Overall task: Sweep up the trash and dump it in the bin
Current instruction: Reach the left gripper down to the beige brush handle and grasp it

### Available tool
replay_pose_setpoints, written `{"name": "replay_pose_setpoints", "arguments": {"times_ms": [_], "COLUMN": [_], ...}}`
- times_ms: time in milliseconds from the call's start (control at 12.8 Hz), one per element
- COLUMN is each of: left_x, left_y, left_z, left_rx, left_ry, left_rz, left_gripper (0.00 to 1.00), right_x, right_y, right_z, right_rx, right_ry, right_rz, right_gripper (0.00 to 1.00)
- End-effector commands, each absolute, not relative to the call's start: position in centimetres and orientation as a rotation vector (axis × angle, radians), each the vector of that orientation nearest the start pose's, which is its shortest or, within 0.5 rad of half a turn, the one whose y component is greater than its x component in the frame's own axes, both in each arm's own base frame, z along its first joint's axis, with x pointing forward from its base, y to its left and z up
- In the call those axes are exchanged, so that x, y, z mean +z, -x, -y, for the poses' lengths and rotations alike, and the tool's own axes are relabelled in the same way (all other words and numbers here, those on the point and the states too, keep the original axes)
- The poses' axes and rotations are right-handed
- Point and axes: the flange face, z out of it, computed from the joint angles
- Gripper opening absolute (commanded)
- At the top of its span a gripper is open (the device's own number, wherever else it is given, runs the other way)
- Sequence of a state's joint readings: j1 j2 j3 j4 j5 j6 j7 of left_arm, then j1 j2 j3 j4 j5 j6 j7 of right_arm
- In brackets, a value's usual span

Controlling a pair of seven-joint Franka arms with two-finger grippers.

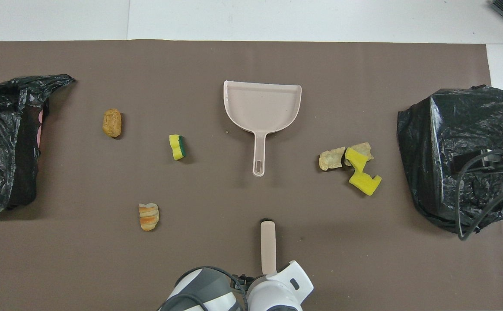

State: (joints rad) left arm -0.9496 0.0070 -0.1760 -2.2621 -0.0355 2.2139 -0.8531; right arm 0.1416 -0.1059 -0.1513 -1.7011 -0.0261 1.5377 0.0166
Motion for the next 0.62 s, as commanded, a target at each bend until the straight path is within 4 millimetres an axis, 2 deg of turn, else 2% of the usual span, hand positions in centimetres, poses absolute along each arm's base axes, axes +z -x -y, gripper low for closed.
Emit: {"name": "replay_pose_setpoints", "arguments": {"times_ms": [0,234,467,545], "left_x": [33.8,34.0,34.1,34.2], "left_y": [-20.7,-20.0,-19.4,-19.4], "left_z": [47.0,47.4,47.4,47.5], "left_rx": [0.103,0.169,0.201,0.2], "left_ry": [3.094,3.126,3.133,3.137], "left_rz": [-0.372,-0.328,-0.299,-0.278], "left_gripper": [1.0,1.0,0.66,0.48], "right_x": [61.5,61.1,61.1,61.1], "right_y": [-51.0,-50.9,-50.9,-50.9], "right_z": [1.5,1.7,1.7,1.7], "right_rx": [0.115,0.142,0.142,0.142], "right_ry": [3.14,3.139,3.139,3.139], "right_rz": [-0.007,-0.009,-0.012,-0.009], "right_gripper": [1.0,1.0,1.0,1.0]}}
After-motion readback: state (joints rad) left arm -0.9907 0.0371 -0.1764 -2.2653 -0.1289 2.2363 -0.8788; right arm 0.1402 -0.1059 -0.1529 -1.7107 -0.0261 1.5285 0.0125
